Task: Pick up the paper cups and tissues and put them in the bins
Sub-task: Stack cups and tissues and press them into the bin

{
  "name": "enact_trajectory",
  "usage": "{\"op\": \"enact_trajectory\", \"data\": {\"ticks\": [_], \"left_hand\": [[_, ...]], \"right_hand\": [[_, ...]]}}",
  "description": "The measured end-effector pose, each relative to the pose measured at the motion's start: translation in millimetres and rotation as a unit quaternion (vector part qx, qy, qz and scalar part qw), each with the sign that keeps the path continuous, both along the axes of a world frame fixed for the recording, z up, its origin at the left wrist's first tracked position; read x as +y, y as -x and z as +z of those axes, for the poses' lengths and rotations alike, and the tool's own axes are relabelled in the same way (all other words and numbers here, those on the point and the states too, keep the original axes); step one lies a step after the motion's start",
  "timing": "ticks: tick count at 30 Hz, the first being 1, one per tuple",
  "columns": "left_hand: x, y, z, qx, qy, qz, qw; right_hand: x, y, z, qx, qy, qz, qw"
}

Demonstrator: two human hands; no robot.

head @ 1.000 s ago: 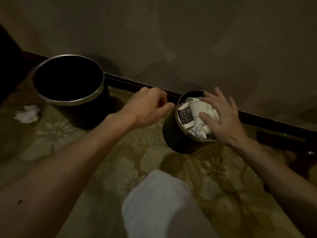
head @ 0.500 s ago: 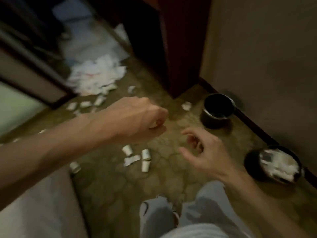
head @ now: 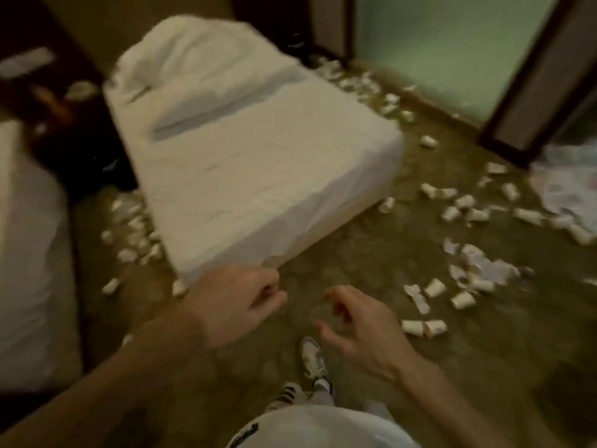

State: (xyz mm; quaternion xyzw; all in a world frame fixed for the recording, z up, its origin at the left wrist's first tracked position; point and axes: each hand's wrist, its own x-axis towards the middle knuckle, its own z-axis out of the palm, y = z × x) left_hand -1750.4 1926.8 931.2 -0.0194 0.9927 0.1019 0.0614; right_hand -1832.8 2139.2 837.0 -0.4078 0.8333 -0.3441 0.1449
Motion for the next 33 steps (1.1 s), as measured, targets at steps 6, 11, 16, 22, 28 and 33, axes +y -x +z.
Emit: {"op": "enact_trajectory", "data": {"ticks": [6, 11, 16, 22, 28, 33], "left_hand": [[-57, -169, -53, -0.044, -0.108, 0.291, 0.95], [-122, -248, -106, -0.059, -0.211, 0.444, 0.869], [-231, -301, -160, -0.025, -0.269, 0.527, 0.806], [-367, -307, -172, -0.014, -0.31, 0.551, 0.775], [-486, -295, -205, -0.025, -0.355, 0.565, 0.745], [-590, -257, -251, -0.02, -0.396, 0.603, 0.692]], "right_hand": [[-133, -78, -26, -0.039, -0.065, 0.235, 0.969], [-230, -129, -60, -0.06, -0.145, 0.319, 0.934], [-348, -180, -96, -0.105, -0.194, 0.325, 0.92], [-484, -207, -103, -0.169, -0.239, 0.299, 0.908], [-592, -186, -127, -0.228, -0.278, 0.258, 0.897], [-701, -155, -159, -0.313, -0.316, 0.214, 0.87]]}}
